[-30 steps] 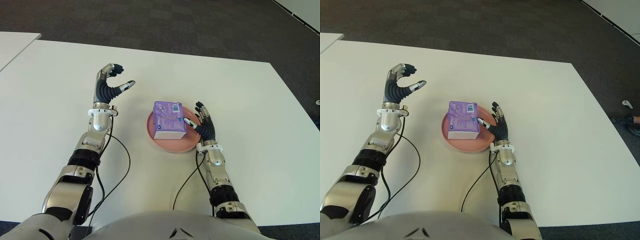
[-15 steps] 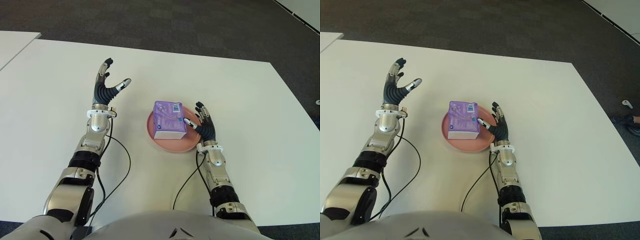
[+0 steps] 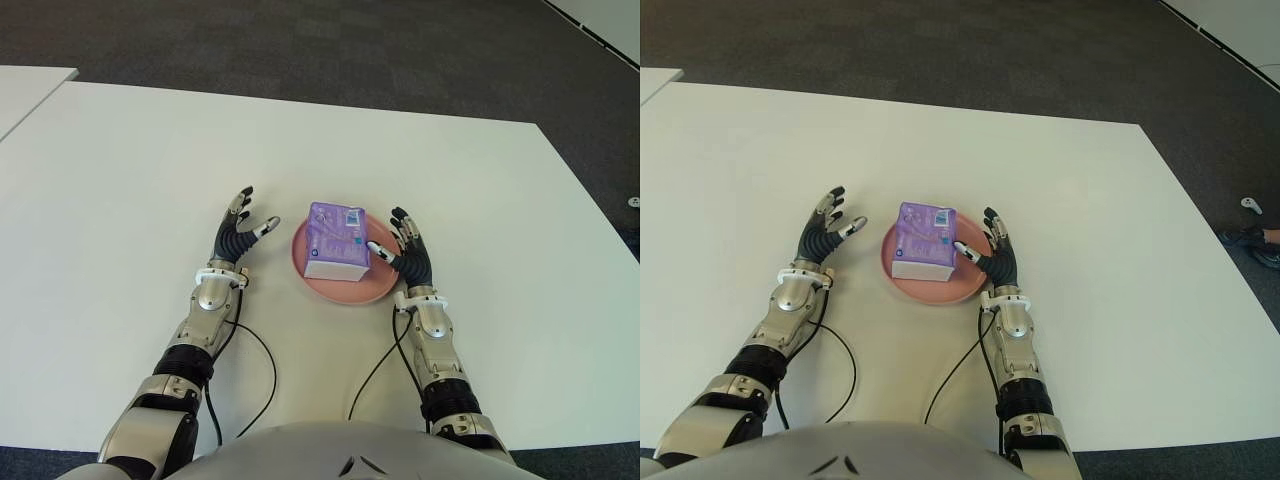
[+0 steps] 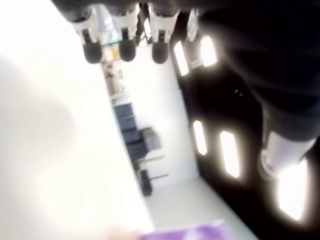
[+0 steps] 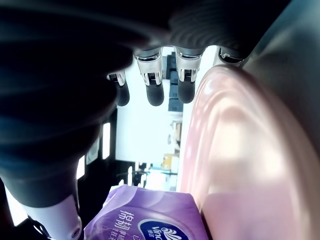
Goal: Put the tissue paper into the plate.
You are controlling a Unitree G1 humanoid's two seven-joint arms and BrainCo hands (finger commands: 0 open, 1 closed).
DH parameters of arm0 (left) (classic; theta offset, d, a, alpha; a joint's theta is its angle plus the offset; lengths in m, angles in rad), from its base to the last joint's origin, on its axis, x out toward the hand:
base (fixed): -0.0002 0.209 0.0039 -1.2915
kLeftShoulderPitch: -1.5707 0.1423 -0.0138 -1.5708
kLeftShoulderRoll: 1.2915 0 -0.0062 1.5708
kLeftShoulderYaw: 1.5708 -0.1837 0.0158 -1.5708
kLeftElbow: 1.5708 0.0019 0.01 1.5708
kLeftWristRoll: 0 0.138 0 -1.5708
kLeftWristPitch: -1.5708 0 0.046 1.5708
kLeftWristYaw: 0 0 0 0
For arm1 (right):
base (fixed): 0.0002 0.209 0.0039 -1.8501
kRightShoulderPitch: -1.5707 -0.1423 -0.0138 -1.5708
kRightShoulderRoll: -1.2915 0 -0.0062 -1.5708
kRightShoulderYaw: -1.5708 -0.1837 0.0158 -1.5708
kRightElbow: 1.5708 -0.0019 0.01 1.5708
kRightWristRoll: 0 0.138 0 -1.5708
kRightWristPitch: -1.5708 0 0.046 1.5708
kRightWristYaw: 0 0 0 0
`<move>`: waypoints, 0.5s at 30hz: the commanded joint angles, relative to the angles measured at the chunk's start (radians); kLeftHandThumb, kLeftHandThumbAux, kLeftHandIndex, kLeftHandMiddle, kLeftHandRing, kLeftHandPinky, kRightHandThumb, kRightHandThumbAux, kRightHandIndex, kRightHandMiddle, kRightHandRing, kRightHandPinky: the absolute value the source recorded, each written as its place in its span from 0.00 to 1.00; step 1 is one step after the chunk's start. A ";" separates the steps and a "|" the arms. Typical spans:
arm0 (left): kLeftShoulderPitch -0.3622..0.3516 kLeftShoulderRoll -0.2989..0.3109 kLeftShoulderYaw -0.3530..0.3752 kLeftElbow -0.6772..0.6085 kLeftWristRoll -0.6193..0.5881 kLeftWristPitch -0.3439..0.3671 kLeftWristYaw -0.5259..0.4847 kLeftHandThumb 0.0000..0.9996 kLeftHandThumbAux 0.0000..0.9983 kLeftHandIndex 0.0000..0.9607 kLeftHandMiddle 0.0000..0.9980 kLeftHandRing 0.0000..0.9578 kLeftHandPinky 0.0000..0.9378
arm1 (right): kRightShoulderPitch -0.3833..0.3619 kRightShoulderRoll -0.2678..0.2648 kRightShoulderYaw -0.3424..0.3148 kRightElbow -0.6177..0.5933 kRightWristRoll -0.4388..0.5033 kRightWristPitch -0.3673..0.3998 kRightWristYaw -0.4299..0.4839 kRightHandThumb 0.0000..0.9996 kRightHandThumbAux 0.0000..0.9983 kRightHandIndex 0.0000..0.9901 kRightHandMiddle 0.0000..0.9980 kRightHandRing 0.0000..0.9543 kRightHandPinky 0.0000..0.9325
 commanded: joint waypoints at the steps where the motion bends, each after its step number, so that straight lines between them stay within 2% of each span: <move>1: 0.009 0.031 -0.009 0.065 0.004 0.003 -0.053 0.00 0.58 0.01 0.03 0.01 0.00 | 0.068 0.004 0.007 0.042 -0.001 0.064 0.006 0.00 0.76 0.02 0.03 0.00 0.03; 5: 0.015 0.033 -0.014 0.071 0.006 0.002 -0.069 0.00 0.58 0.00 0.02 0.01 0.00 | 0.073 0.001 0.008 0.033 -0.003 0.071 0.008 0.00 0.75 0.02 0.03 0.00 0.03; 11: 0.064 0.046 -0.035 0.083 0.023 -0.070 -0.084 0.00 0.58 0.00 0.00 0.00 0.00 | 0.078 -0.003 0.007 0.027 0.000 0.076 0.014 0.00 0.74 0.01 0.03 0.00 0.02; 15: 0.062 0.048 -0.043 0.113 0.034 -0.107 -0.072 0.00 0.58 0.00 0.00 0.00 0.00 | 0.078 -0.006 0.003 0.032 0.003 0.078 0.019 0.00 0.74 0.01 0.03 0.00 0.02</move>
